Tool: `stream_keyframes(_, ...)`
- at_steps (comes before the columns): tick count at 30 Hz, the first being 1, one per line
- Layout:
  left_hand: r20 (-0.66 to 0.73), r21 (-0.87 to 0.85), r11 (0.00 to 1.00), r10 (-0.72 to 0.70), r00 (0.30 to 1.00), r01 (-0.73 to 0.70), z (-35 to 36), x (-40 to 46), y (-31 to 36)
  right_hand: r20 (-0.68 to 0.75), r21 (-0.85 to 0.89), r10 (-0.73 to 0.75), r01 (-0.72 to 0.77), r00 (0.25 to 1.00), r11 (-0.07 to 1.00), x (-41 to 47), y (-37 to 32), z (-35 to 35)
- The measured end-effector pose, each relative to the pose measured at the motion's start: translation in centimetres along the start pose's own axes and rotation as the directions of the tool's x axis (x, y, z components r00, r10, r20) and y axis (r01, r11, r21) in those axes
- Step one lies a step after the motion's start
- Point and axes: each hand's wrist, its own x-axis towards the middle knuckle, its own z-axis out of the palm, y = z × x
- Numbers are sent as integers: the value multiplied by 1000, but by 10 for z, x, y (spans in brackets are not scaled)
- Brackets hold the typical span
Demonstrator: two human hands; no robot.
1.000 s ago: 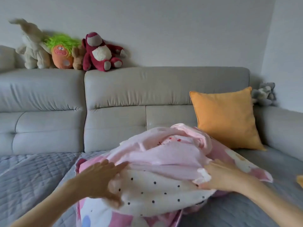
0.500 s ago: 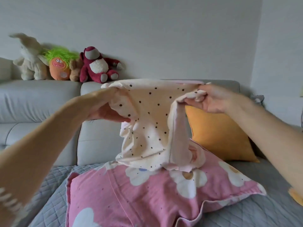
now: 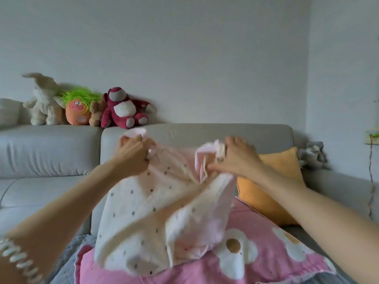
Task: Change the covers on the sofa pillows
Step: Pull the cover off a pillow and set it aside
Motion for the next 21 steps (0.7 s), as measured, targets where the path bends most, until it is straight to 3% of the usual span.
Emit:
stream_keyframes(2,287,102,988,78,955,-112,22,-25,-11,308,-145,5,42,951,989,-31,-4,34)
stream_keyframes(4,471,219,954,82,878,-206,42,-48,-23,618,-195,-3,156,787,968,-59,-8,62)
stream_keyframes(6,580,302,918,36,814,-256,57,-63,-31,768,-214,20,227,641,950,-67,-10,83)
stream_keyframes(8,589,269,930,46,807,-250,69,-71,-37,771,-229,52,201,634,952,-55,-5,89)
stream_keyframes(9,558,209,952,69,827,-221,73,-72,-40,760,-183,70,109,646,977,-45,-1,87)
stream_keyframes(11,430,-46,998,52,902,-36,74,-66,-48,753,96,108,-270,649,958,-24,9,73)
stream_keyframes(12,370,-230,965,-32,929,124,70,-59,-51,762,267,110,-465,638,844,-13,11,63)
stream_keyframes(13,311,-398,884,-121,943,245,63,-50,-51,770,425,92,-614,632,665,-1,14,55)
stream_keyframes(15,240,-590,736,-232,943,332,41,-30,-45,701,686,66,-696,710,212,24,12,41)
stream_keyframes(16,202,-650,687,-254,946,324,29,-21,-42,612,787,110,-617,783,10,33,6,31)
stream_keyframes(17,126,-669,697,-236,964,258,17,-12,-39,473,880,206,-467,857,-80,43,1,23)
stream_keyframes(18,51,-639,750,-181,982,172,3,-5,-37,293,953,318,-300,902,-26,50,-2,13)
stream_keyframes(19,2,-597,798,-99,995,81,-10,0,-36,90,975,402,-164,911,152,53,-6,4)
stream_keyframes(21,84,-454,891,25,996,16,-28,7,-38,-272,873,407,45,872,487,56,-7,-11)
